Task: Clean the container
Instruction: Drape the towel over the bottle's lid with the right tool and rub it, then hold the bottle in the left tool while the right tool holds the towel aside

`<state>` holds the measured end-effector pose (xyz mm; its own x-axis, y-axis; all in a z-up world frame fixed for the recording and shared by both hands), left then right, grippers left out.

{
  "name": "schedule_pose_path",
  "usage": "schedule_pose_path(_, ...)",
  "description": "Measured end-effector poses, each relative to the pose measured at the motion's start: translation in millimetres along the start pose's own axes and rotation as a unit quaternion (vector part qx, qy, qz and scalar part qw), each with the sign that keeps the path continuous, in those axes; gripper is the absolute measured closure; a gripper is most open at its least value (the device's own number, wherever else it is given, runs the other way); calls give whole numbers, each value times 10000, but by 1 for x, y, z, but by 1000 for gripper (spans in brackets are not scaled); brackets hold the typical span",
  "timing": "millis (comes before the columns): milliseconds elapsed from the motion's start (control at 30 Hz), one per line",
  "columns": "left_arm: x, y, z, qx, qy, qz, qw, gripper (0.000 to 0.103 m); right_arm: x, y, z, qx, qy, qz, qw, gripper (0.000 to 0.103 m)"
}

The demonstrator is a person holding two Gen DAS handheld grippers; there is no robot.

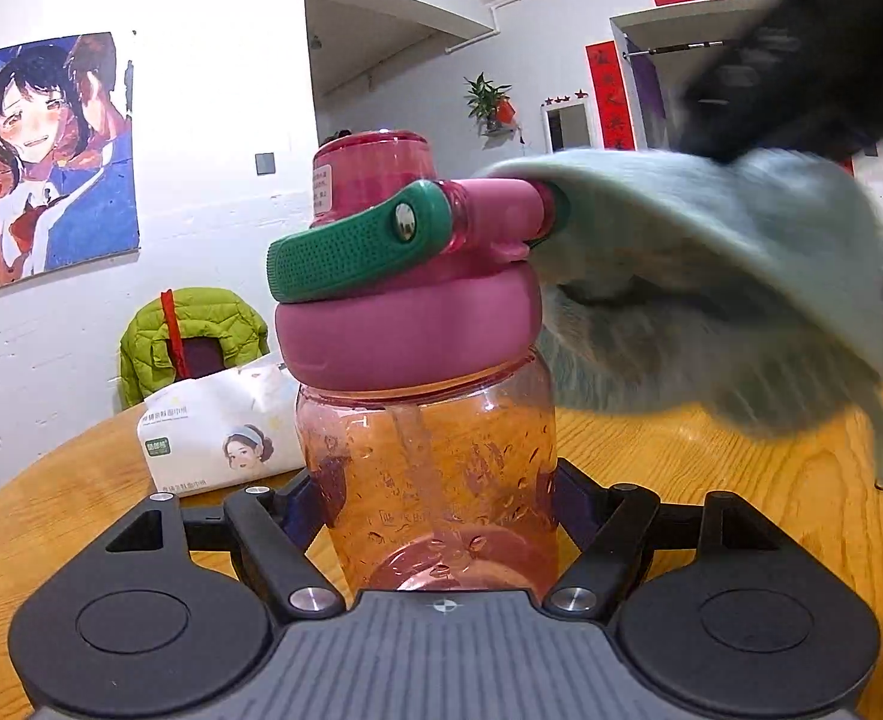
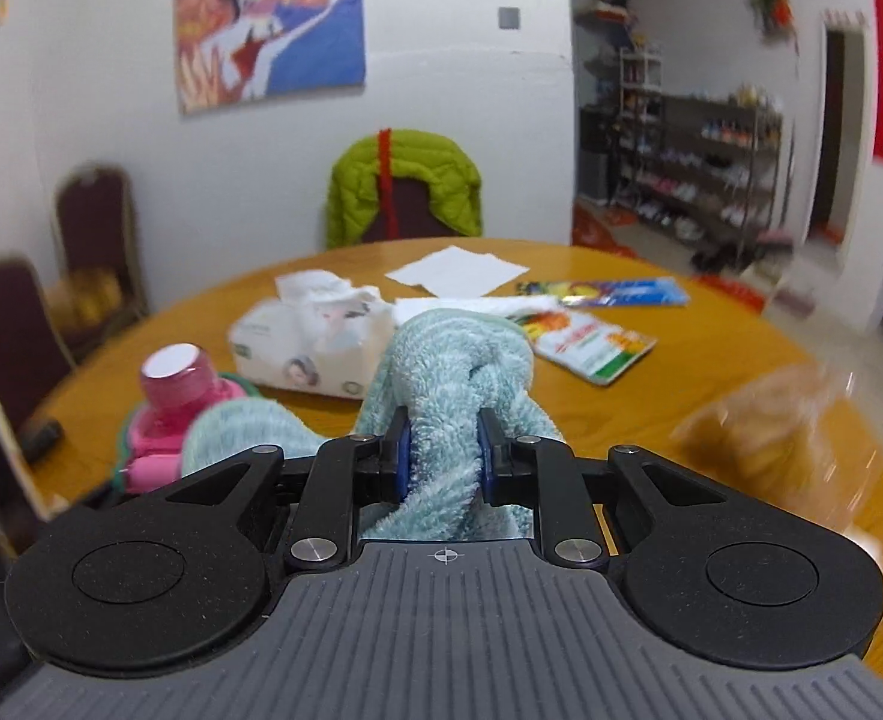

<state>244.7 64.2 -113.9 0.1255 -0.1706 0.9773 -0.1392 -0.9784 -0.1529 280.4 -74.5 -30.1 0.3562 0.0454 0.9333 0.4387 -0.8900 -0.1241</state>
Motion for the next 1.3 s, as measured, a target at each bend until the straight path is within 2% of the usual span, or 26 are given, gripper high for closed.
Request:
schedule_pose_path(67,0,-4,2,-19,-50,-87,9999,30,-16,10,-11,214,63,452,9987,81)
schedule_pose_path(133,1,-8,5,-40,-126,-188,9997,29,-39,19,-10,274,-49,661,9974,81)
schedule_pose_path(200,4,-9,6,-35,-158,-210,9996,29,-62,25,-5,49,-234,566,9981,80)
schedule_pose_path(333,6,-8,8,-10,-170,-163,9997,29,-91,37,4,-778,-381,-48,9962,80)
schedule_pose_path(467,7,0,-2,-16,-124,-224,9997,25,-104,28,8,-624,-369,-36,9974,80)
schedule_pose_path(567,2,17,-18,-11,-29,-232,9997,22,-111,21,9,6,-411,510,9979,80)
schedule_pose_path(633,1,19,-18,-34,-9,-277,9996,20,-120,16,13,252,-511,692,9960,79)
schedule_pose_path(733,3,22,-17,-33,-74,-320,9995,21,-132,12,21,248,-639,704,9952,78)
schedule_pose_path(800,7,19,-12,22,-172,-435,9989,28,-134,14,25,241,-634,678,9954,77)
schedule_pose_path(833,9,18,-10,36,-224,-524,9984,32,-135,14,25,246,-643,683,9953,77)
schedule_pose_path(933,13,11,-5,0,-393,-1031,9939,32,-136,15,29,232,-684,667,9952,75)
schedule_pose_path(1000,11,0,-3,40,-347,-1487,9883,32,-137,15,32,222,-713,615,9953,71)
schedule_pose_path(1100,2,-21,-9,-180,-118,-2323,9724,32,-140,10,30,182,-710,427,9964,69)
schedule_pose_path(1167,-5,-36,-15,-306,-19,-2836,9585,32,-140,9,32,121,-682,321,9971,69)
schedule_pose_path(1300,-21,-60,-20,-280,36,-3786,9251,32,-138,7,39,-2,-623,140,9980,74)
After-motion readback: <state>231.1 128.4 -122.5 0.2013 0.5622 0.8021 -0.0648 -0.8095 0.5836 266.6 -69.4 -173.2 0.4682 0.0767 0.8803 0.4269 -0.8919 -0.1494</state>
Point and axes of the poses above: each gripper's, at about its wrist camera, not at the fingertips, and z roughly the way its jaws point, y to its right, x to its top, the point moved 6 cm from there along z, roughly the way its jaws point, and after that the axes turned 8 degrees about y, right-handed, at the moved point
